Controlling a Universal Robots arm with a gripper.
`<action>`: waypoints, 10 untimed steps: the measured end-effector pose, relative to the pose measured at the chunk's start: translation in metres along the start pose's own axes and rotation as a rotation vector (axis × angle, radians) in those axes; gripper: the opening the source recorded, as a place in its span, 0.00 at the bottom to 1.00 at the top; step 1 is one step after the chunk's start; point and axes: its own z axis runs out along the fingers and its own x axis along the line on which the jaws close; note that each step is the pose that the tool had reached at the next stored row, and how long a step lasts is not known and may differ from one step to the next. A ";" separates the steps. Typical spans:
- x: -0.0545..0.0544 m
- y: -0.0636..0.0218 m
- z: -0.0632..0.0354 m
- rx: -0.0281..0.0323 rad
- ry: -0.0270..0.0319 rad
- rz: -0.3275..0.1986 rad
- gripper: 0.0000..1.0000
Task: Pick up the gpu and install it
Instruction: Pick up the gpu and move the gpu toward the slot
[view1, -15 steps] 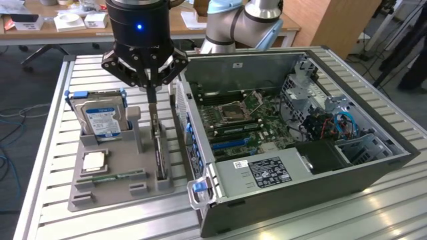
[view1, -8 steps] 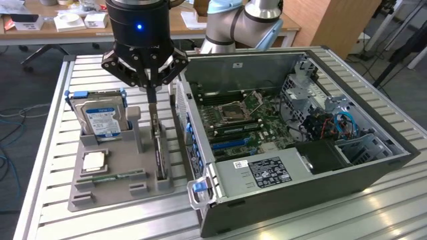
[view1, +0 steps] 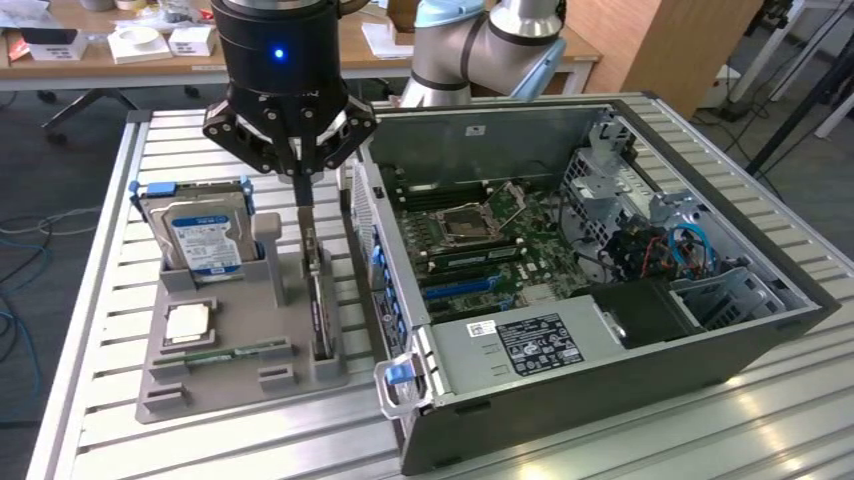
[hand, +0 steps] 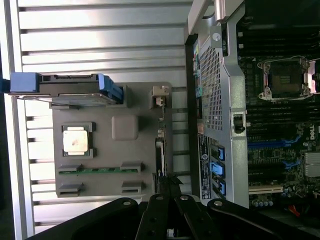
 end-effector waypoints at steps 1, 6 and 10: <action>0.000 0.0000 0.0000 0.0000 0.0000 0.000 0.10; 0.000 0.0000 0.0000 0.0000 0.0000 0.000 0.23; 0.000 0.0000 0.0000 0.0000 0.0000 0.000 0.36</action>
